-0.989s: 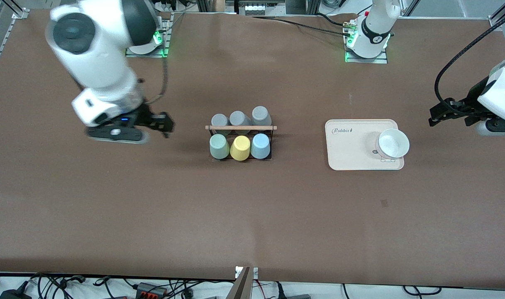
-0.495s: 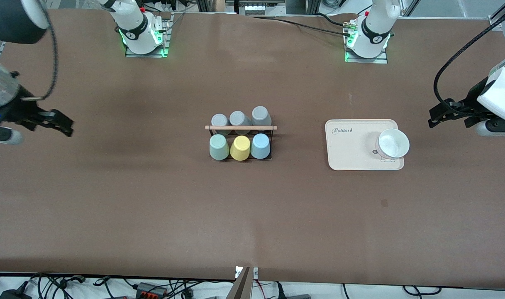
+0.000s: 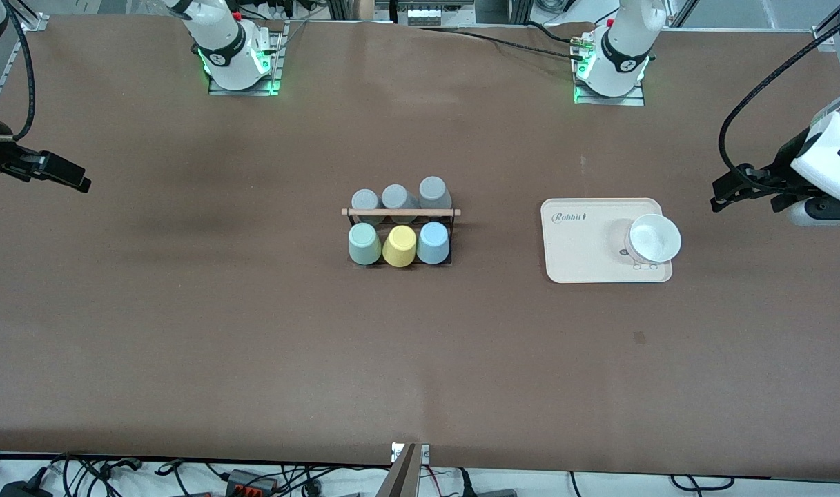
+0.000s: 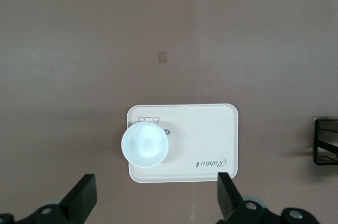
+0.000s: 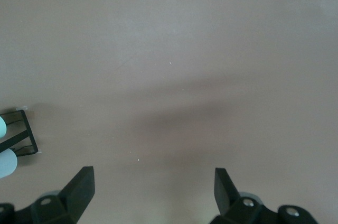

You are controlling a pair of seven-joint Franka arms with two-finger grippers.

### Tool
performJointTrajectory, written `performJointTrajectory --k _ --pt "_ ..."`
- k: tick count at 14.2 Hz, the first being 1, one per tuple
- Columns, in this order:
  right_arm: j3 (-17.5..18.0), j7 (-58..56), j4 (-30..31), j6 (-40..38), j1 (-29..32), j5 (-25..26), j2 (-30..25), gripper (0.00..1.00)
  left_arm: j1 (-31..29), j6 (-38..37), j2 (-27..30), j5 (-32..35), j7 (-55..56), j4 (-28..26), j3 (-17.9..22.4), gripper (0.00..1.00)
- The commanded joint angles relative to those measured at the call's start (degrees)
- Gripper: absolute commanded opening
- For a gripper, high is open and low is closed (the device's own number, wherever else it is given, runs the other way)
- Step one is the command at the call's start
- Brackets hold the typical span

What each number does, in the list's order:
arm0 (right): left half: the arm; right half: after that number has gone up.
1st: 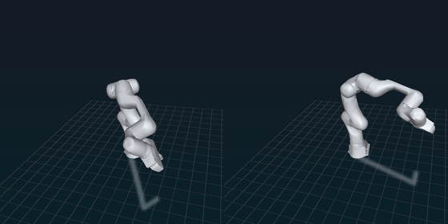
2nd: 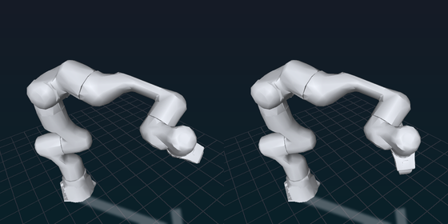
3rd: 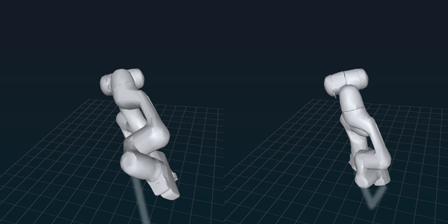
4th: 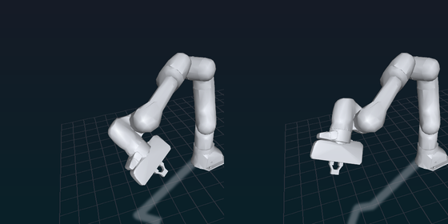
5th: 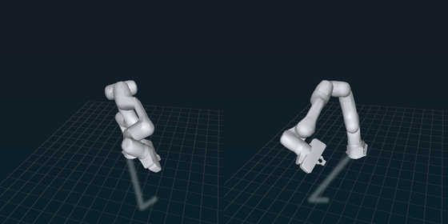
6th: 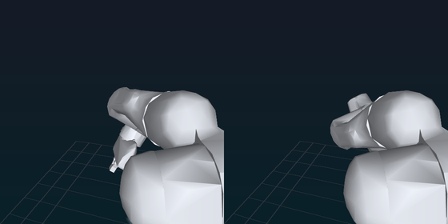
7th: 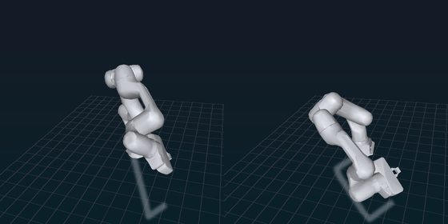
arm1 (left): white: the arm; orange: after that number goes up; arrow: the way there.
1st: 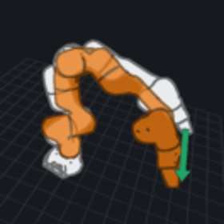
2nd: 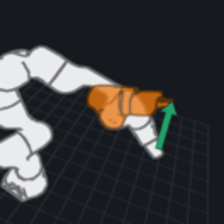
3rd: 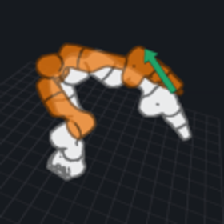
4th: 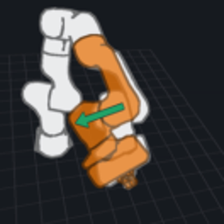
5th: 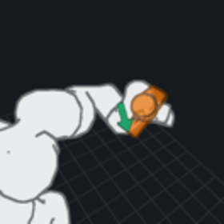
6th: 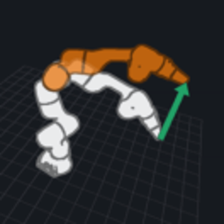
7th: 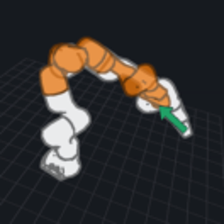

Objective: Hang scattered cups on rack with three cups

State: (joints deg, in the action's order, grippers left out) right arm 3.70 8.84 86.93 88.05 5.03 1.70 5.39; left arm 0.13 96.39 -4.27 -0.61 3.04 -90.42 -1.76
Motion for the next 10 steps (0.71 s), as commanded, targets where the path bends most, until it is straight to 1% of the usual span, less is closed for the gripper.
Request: performJointTrajectory --k 1,10 --pt "-0.01 -0.84 1.13 -0.86 -0.28 -0.82 -1.70 1.00 -0.04 0.38 0.58 0.52 -0.75 -0.55 -0.26 1.00" --pt "-0.01 -0.93 0.78 -1.65 -0.28 -0.82 -0.82 1.00 -0.04 0.90 0.49 1.66 -0.75 -0.55 -0.35 1.00"
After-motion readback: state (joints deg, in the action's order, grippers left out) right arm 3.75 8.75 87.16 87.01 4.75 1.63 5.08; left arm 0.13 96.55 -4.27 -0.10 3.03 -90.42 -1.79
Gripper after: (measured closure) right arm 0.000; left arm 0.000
